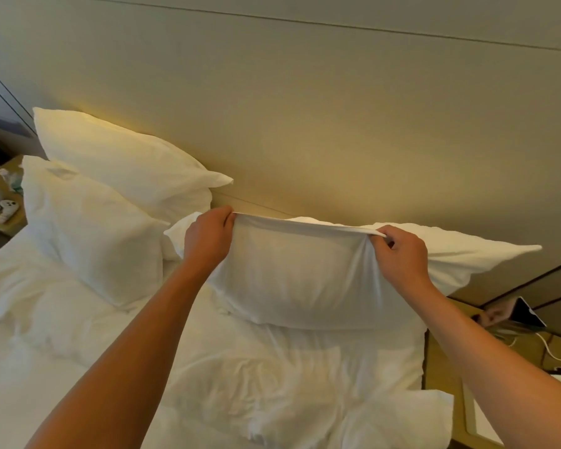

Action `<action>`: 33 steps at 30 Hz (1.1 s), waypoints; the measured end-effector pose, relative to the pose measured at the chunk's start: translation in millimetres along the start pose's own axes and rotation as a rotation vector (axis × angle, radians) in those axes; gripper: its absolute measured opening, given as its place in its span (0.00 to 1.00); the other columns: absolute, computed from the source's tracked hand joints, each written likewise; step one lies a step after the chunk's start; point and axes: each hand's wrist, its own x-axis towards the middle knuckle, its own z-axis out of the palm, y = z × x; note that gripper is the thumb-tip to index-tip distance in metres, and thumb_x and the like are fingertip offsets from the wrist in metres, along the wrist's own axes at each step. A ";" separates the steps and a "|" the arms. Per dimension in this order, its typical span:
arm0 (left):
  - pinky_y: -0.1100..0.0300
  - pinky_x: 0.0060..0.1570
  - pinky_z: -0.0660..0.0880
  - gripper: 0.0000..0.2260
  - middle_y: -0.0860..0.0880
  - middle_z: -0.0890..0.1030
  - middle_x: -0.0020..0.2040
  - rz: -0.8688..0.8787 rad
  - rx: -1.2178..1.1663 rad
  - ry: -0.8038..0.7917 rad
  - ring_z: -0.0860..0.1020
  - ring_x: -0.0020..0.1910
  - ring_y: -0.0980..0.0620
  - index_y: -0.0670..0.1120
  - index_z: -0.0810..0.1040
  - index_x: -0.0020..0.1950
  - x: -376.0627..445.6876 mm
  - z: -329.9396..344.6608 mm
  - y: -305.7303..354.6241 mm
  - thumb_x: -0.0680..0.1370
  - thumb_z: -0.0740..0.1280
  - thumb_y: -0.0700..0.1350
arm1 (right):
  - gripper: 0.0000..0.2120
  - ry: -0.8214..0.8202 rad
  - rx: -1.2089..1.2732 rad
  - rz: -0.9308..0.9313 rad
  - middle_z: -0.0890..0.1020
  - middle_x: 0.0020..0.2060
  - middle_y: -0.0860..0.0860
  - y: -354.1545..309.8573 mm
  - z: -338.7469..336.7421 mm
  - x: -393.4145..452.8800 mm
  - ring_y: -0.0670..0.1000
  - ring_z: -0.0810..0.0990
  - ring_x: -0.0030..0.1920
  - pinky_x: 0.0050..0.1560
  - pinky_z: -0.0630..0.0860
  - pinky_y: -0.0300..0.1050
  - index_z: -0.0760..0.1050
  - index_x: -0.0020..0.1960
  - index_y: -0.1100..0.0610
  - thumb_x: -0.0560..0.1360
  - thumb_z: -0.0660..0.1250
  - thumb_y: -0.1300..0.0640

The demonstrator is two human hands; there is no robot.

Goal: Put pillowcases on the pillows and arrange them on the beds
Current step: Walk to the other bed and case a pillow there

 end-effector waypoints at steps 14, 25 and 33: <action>0.53 0.42 0.72 0.16 0.49 0.80 0.43 -0.152 0.120 -0.099 0.79 0.43 0.47 0.50 0.77 0.46 18.3 7.5 -43.6 0.86 0.54 0.50 | 0.17 -0.206 -0.045 0.038 0.81 0.27 0.50 -4.4 66.8 4.8 0.53 0.80 0.32 0.39 0.80 0.53 0.79 0.33 0.55 0.80 0.69 0.52; 0.51 0.52 0.77 0.15 0.44 0.84 0.48 -0.253 -0.133 0.053 0.80 0.45 0.46 0.44 0.81 0.55 39.7 30.2 -57.9 0.86 0.56 0.48 | 0.18 -0.146 0.051 0.123 0.81 0.27 0.42 -27.3 90.5 34.9 0.46 0.78 0.28 0.33 0.74 0.46 0.76 0.31 0.55 0.79 0.66 0.54; 0.53 0.56 0.76 0.16 0.42 0.84 0.51 -0.153 -0.159 0.187 0.82 0.51 0.43 0.41 0.81 0.55 130.1 18.1 -24.5 0.86 0.56 0.46 | 0.17 0.038 0.122 0.089 0.81 0.26 0.46 -51.0 72.5 94.5 0.44 0.78 0.28 0.34 0.73 0.45 0.79 0.32 0.58 0.79 0.67 0.54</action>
